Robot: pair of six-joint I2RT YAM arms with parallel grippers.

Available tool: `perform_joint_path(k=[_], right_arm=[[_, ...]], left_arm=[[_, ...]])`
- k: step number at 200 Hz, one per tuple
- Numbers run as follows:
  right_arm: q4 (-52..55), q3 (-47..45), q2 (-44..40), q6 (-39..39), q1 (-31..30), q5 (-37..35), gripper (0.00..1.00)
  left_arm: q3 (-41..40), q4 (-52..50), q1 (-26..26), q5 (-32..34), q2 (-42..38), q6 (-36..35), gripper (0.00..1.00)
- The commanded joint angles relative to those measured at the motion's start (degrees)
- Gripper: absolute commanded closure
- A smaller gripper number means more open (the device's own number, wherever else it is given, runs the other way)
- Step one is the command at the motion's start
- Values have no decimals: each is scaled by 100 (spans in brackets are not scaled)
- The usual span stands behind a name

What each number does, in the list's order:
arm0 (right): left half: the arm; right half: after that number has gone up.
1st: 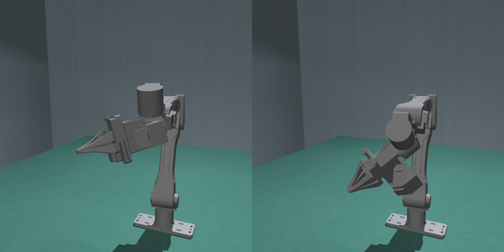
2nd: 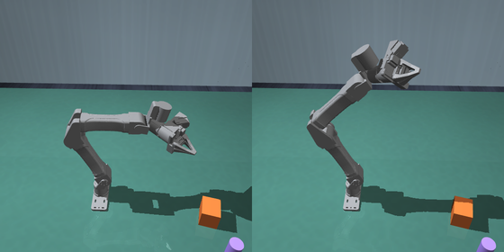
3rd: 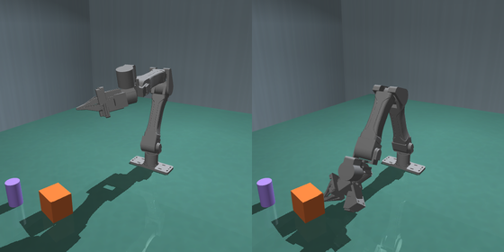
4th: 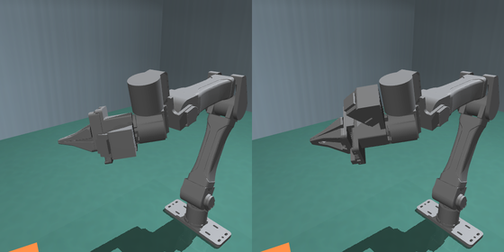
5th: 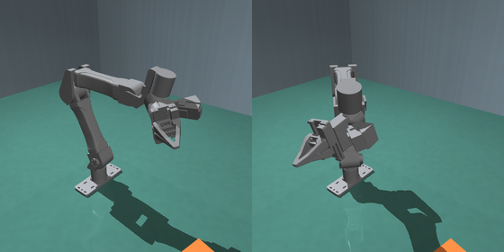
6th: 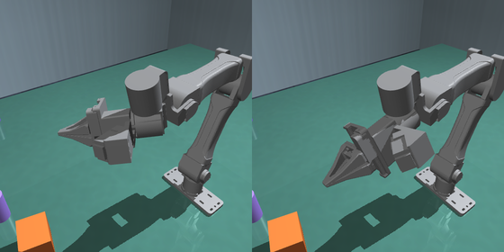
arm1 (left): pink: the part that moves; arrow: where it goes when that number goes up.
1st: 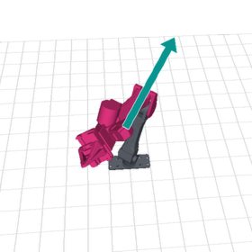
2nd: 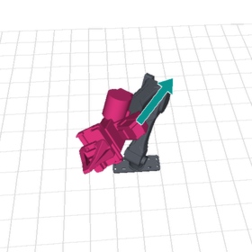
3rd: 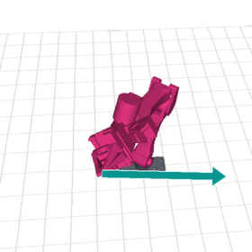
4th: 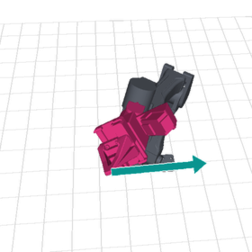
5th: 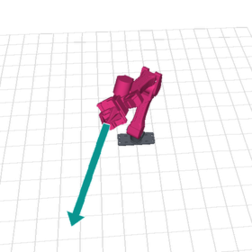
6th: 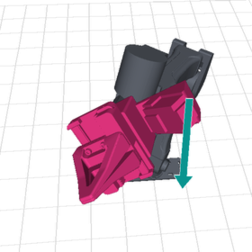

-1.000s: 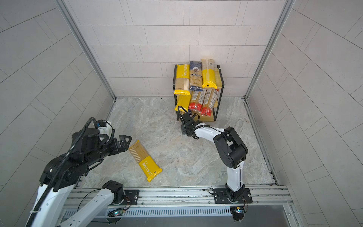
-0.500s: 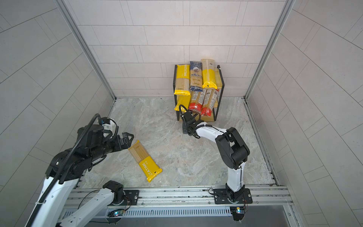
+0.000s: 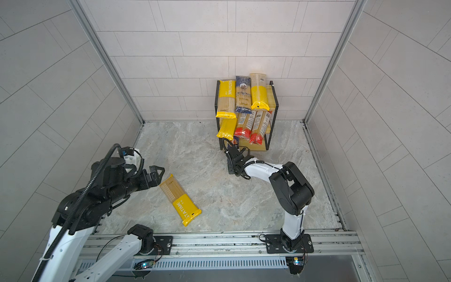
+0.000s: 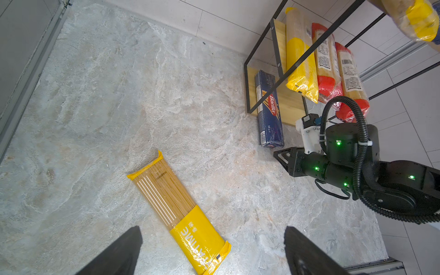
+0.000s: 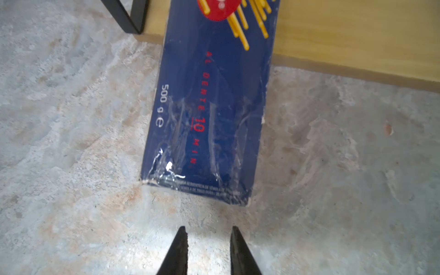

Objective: Arrange pasta packages on shelves
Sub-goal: Move the pasta box to the shelf, then pick up the pasta bag from the middle-left of the table.

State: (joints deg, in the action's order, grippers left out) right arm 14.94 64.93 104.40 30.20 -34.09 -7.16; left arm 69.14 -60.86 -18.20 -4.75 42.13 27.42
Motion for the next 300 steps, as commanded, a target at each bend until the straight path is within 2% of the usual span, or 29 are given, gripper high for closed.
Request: perform_joint_path(k=[1,84,98,113,133,153,186,211,223,230,234,237,300], right_arm=[[-40,296,274,-61,31,-132,74],[241,1211,762,-309,267,-149,74],[270,1095,633,-304,237,-127,69],[287,770,297,-312,105,-171,56],[437,304,-279,-360,-372,-288,42],[916,209,-540,-386,-1196,-480,33],[1086,66,-679,108,-2695,-701,25],[938,113,-531,500,-3457,-750,19],[992,256,-378,585,-3724,-776,17],[1024,356,-283,611,-3863,-785,11],[1028,399,-223,613,-3935,-759,3],[1029,432,-177,603,-3977,-734,1],[484,860,875,752,-4325,-130,1]], left_arm=[[1,-1,-26,118,66,-91,1],[14,149,-26,204,408,-167,1],[9,146,-26,180,402,-154,1],[18,85,-26,167,338,-141,1],[-14,-45,-26,194,69,-93,1],[-65,-319,-26,220,-207,23,1],[-242,-889,-26,259,-931,334,1],[-387,-1300,-27,224,-1621,591,1],[-387,-1509,-26,180,-1885,688,1],[-372,-1627,-27,168,-2027,737,1],[-364,-1695,-26,171,-2105,766,1],[-357,-1740,-26,162,-2163,784,1],[-346,-2377,-26,-33,-3189,1296,1]])
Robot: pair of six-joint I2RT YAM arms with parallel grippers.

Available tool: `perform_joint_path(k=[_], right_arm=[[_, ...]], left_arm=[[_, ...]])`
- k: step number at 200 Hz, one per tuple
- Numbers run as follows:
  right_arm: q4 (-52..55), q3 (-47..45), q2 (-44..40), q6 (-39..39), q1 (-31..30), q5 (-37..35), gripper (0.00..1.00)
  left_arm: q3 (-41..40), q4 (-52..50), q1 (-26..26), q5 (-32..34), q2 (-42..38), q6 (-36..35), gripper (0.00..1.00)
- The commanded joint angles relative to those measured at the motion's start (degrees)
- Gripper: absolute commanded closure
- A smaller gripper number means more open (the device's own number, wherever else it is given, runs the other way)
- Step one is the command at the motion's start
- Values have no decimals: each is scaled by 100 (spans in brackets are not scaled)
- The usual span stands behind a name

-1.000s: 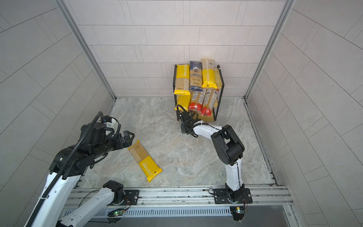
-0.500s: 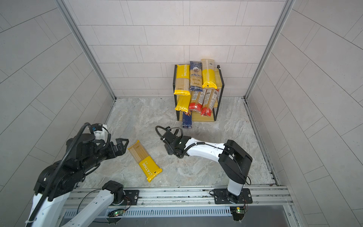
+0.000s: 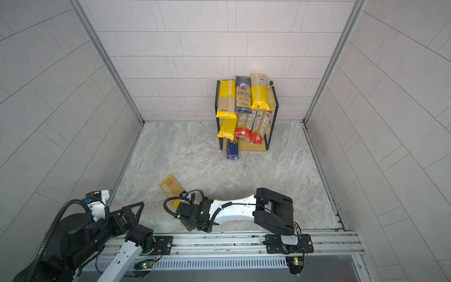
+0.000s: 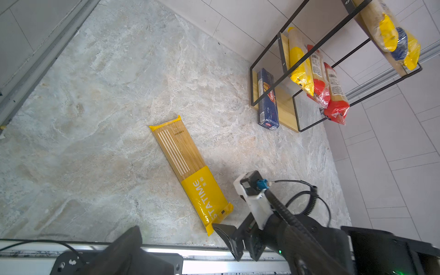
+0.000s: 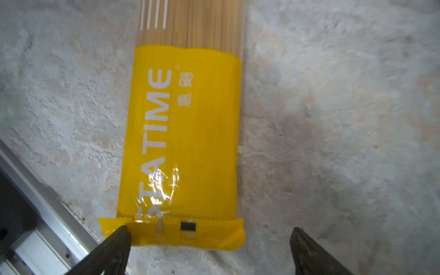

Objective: Arrange pasta packages on shelves
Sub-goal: Pick up the pasta bag from the middle-left of the table.

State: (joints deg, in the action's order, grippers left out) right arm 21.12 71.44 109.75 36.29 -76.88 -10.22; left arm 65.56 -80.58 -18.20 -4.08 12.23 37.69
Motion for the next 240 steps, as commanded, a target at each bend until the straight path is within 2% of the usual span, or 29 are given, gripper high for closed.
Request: perform_joint_path(k=[1,44,74,93,105,113,138,159,191,240], right_arm=[[-139,219,355,141,-46,186,1],[94,805,821,-37,-81,216,1],[740,1276,1288,70,103,109,3],[1179,1442,1643,240,299,122,25],[1286,1381,1794,315,405,229,52],[1260,1281,1828,339,460,326,65],[860,750,1556,381,563,634,84],[223,92,1043,451,784,1195,100],[-1490,-1320,77,799,1314,2421,100],[-2487,-2373,-1013,1073,1634,3139,100]], left_arm=[[15,-415,-26,-102,-206,271,1],[342,-731,-26,-23,-256,241,1],[412,-767,-26,-1,-247,206,1],[435,-797,-26,13,-247,204,1],[479,-833,-26,51,-247,178,1],[498,-859,-26,85,-247,162,1],[518,-860,-35,148,-206,108,1],[527,-764,-34,115,-97,98,1],[543,-553,-31,58,122,29,1],[524,-200,-30,3,466,-34,1]])
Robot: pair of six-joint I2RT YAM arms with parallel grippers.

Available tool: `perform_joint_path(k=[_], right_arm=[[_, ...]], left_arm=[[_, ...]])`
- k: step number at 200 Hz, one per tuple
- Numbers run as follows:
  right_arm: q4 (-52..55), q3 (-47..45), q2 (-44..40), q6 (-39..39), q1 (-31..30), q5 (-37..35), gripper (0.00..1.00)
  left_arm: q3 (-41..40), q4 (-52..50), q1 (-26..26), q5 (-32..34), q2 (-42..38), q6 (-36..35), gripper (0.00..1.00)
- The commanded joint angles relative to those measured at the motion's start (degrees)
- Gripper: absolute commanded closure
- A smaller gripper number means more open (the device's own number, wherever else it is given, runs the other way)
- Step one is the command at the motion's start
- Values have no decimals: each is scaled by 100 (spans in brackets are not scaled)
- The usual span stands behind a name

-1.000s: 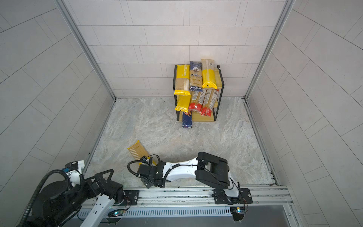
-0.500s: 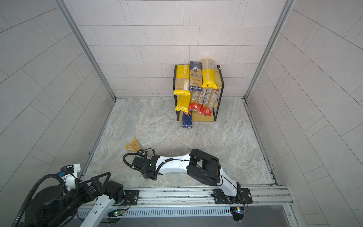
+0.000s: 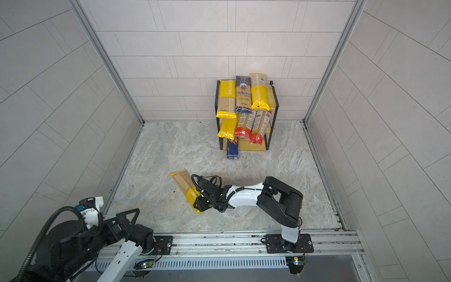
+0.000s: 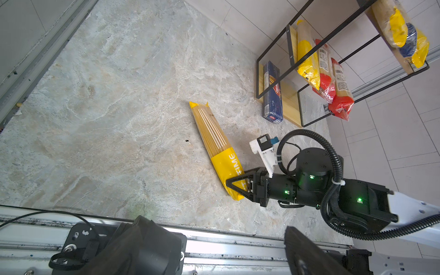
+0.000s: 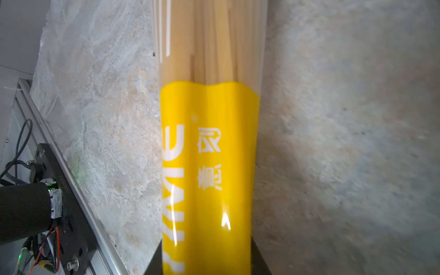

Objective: Arrange pasta packages on shelves
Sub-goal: Pick up the pasta bag from the middle-left of the table.

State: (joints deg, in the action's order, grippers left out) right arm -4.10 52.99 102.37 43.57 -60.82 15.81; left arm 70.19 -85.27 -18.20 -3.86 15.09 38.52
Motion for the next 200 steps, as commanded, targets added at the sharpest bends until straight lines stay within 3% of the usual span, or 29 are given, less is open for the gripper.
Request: perform_joint_path(k=[1,33,67,98,139,200], right_arm=[[11,-554,-290,358,35,550,100],[-531,-1330,-1064,643,393,888,100],[-212,-1984,-2238,600,877,959,100],[754,-2304,-3522,374,1542,900,100],[2234,-2457,-5010,-103,2908,1229,100],[2870,-2447,-5652,-372,4293,1723,100]], left_arm=[[63,281,-32,-19,183,-117,1],[15,535,-34,-77,373,-128,1],[-136,898,-32,-222,591,-126,1],[-366,1305,-26,-357,836,-184,1],[-787,2131,-26,-578,1363,-222,0],[-638,2489,-27,-674,1908,-442,0]])
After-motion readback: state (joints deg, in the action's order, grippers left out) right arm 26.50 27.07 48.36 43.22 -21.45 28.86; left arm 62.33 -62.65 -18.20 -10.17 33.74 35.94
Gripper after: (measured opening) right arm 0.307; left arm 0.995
